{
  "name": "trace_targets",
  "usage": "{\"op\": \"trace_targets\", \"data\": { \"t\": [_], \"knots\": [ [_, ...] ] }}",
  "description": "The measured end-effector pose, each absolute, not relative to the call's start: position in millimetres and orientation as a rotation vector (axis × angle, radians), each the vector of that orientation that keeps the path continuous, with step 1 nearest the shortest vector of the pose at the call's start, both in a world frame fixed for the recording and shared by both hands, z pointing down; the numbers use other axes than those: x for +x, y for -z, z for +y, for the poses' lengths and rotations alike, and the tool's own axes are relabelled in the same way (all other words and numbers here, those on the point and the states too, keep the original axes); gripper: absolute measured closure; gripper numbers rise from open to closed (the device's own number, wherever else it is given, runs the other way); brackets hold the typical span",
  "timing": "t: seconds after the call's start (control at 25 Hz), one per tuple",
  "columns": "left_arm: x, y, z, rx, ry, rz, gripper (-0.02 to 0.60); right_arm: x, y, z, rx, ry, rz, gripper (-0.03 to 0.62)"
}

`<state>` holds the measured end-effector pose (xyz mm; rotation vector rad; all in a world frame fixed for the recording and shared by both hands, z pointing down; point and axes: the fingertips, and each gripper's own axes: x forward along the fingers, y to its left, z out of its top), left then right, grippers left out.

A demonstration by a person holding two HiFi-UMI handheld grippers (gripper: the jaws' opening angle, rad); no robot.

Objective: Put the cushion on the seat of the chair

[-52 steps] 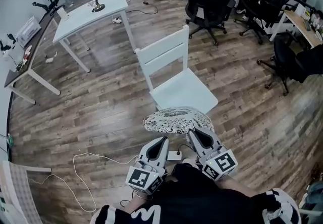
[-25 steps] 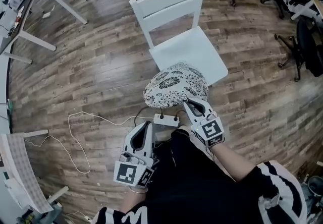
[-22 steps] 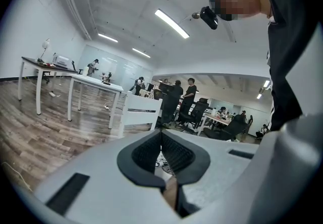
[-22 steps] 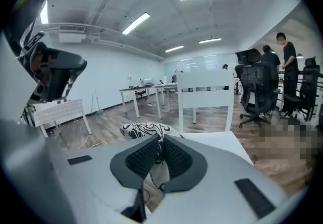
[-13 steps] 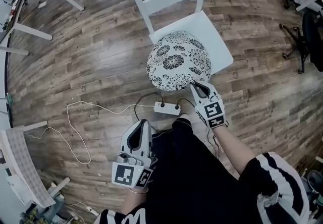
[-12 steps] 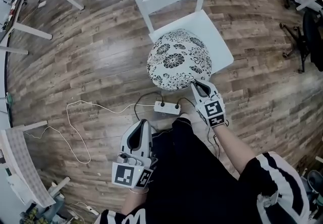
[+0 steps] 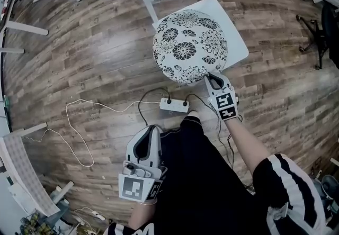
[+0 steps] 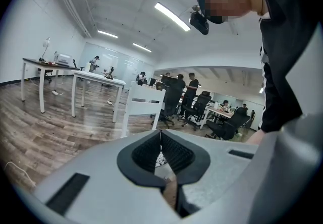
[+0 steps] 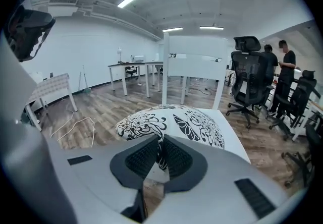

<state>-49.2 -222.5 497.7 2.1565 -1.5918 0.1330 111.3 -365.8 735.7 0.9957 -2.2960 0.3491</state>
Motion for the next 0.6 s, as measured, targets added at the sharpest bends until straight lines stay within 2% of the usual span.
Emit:
{"op": "trace_targets", "data": {
  "t": [0.6],
  "knots": [
    [-44.2,-528.1,-220.2,2.125,-0.113,-1.555,0.575,126.3,-798.6,-380.8,1.009,-0.375,-2.182,0.554]
  ]
}}
